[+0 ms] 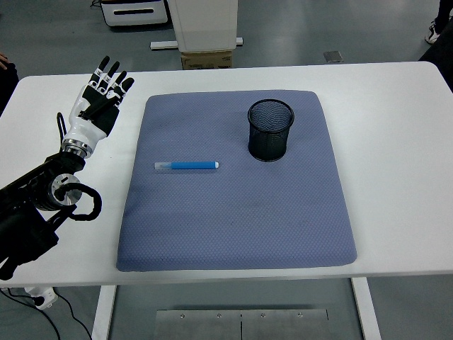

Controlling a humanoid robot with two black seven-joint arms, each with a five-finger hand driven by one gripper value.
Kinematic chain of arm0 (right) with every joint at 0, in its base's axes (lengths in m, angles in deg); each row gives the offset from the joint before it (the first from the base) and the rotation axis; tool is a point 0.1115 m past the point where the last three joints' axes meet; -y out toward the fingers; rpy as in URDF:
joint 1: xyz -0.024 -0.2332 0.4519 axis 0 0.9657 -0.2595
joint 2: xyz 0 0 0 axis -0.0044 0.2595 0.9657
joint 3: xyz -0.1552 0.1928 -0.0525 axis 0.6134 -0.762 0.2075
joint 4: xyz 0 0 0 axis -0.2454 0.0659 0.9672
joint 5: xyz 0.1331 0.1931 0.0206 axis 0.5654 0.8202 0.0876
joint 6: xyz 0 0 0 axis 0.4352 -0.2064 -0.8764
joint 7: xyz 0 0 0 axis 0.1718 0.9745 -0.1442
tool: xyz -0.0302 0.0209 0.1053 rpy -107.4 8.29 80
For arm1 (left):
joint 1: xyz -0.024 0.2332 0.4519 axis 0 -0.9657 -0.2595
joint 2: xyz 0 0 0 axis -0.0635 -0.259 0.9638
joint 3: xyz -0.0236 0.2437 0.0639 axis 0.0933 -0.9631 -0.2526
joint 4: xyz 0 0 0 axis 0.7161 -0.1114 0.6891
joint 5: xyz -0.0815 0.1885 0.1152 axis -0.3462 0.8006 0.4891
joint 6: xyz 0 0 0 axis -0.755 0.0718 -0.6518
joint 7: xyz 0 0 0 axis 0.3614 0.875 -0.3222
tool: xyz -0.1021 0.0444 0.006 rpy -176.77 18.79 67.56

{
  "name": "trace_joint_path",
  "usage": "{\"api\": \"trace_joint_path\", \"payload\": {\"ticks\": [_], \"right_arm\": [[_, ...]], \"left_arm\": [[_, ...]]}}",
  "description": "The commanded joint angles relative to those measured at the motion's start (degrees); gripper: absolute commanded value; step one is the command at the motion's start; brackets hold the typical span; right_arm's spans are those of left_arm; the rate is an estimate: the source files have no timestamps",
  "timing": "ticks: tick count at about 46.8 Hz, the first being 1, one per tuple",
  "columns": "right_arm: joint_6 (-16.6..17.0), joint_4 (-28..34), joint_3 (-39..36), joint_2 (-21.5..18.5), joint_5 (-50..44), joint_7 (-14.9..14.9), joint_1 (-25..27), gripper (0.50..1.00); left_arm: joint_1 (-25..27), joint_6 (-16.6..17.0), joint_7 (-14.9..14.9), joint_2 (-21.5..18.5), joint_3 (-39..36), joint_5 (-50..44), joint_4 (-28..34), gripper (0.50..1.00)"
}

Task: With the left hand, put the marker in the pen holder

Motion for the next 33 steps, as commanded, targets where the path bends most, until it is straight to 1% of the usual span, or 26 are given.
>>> {"api": "trace_joint_path", "payload": {"ticks": [1,6,12,15,16,17,25,28,33], "right_arm": [[0.0,0.0,0.0,0.0,0.0,0.0,0.0,1.0],[0.0,0.0,0.0,0.0,0.0,0.0,0.1,1.0],[0.0,0.0,0.0,0.0,0.0,0.0,0.0,1.0],[0.0,0.0,0.0,0.0,0.0,0.0,0.0,1.0],[0.0,0.0,0.0,0.0,0.0,0.0,0.1,1.0],[0.0,0.0,0.0,0.0,0.0,0.0,0.0,1.0],[0.0,0.0,0.0,0.0,0.0,0.0,0.0,1.0],[0.0,0.0,0.0,0.0,0.0,0.0,0.1,1.0],[0.0,0.0,0.0,0.0,0.0,0.0,0.0,1.0]], "left_arm": [[1.1,0.1,0.1,-1.1,-0.7,0.0,0.0,1.0],[2.3,0.0,0.1,-1.6,-3.5,0.8,1.3,1.0],[4.5,0.1,0.1,-4.6,-9.6,1.1,4.5,1.0],[6.2,0.1,0.1,-5.5,-13.1,1.0,5.6,1.0],[6.2,0.1,0.1,-5.5,-13.1,1.0,5.6,1.0],[8.1,0.1,0.1,-6.0,-17.0,1.0,5.9,1.0],[14.3,-0.1,0.0,-6.4,-30.4,1.3,6.2,1.0],[17.0,-0.1,0.0,-6.5,-34.6,2.1,6.7,1.0],[20.6,-0.2,0.0,-6.6,-39.6,2.8,7.3,1.0]]}}
